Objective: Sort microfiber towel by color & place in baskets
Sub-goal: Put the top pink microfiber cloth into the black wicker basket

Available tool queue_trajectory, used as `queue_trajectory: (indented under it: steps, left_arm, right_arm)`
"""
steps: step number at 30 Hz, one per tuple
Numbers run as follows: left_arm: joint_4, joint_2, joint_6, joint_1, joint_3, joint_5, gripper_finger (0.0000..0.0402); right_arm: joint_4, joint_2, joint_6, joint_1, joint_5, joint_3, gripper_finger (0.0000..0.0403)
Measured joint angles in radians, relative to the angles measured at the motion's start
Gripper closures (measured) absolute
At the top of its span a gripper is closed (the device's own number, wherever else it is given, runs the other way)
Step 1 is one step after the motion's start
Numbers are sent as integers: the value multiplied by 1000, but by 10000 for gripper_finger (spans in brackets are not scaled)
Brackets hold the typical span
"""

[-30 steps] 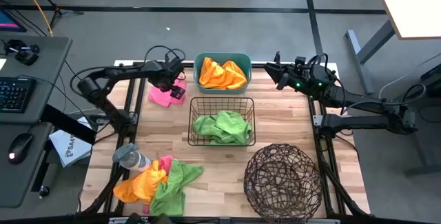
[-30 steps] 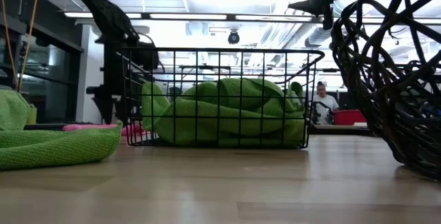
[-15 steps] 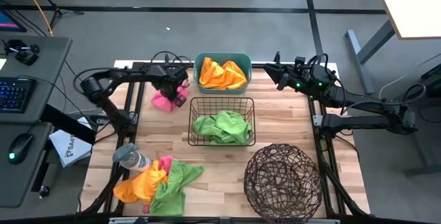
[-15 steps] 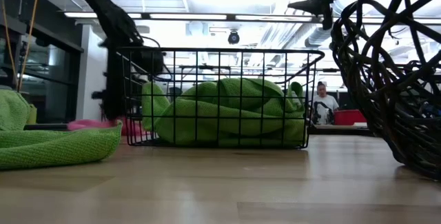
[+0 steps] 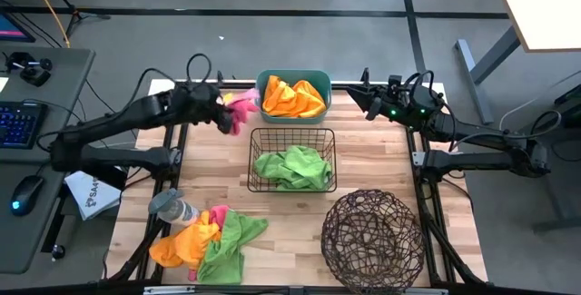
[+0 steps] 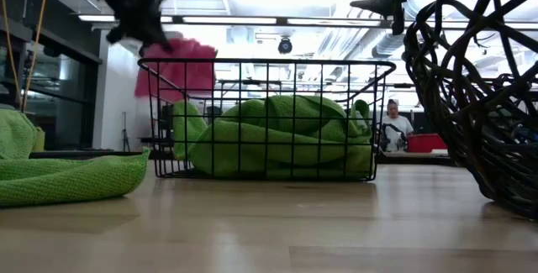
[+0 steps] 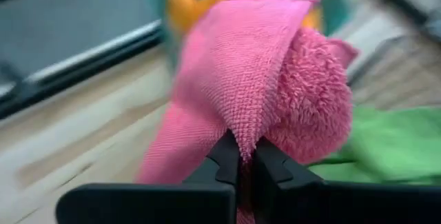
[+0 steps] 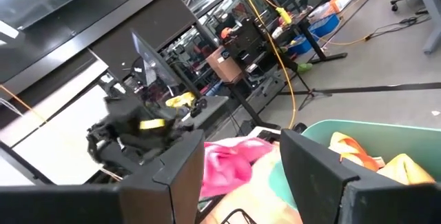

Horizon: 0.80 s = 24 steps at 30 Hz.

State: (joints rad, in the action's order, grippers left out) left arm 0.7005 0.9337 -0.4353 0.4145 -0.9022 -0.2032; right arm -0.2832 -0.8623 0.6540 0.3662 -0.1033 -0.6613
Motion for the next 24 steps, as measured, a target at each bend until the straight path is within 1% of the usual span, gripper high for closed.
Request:
queue_trajectory:
  steps: [3,6,9,12,14,17,21,24]
  left_arm:
    - [-44,4,-16,-101,-28,-32,401]
    - [-176,55,-4,-199,-39,-45,401]
    - [-329,143,25,-279,-60,-16,401]
    - [-454,261,67,-349,-115,32,401]
    - [-520,351,91,-395,-177,52,401]
    - [-605,491,140,-458,-300,73,402]
    - [-703,671,209,-531,-498,88,401]
    - [-724,806,221,-576,-652,90,401]
  right_arm:
    - [-15,0,44,0,28,0,219]
    - [-37,0,102,0,94,0,219]
    - [-61,0,152,-2,198,0,219]
    - [-104,0,186,-2,307,0,219]
    - [-130,6,198,-2,352,0,219]
    - [-149,25,188,-2,383,0,219]
    - [-147,62,128,-2,401,0,219]
    - [-148,105,63,0,401,0,219]
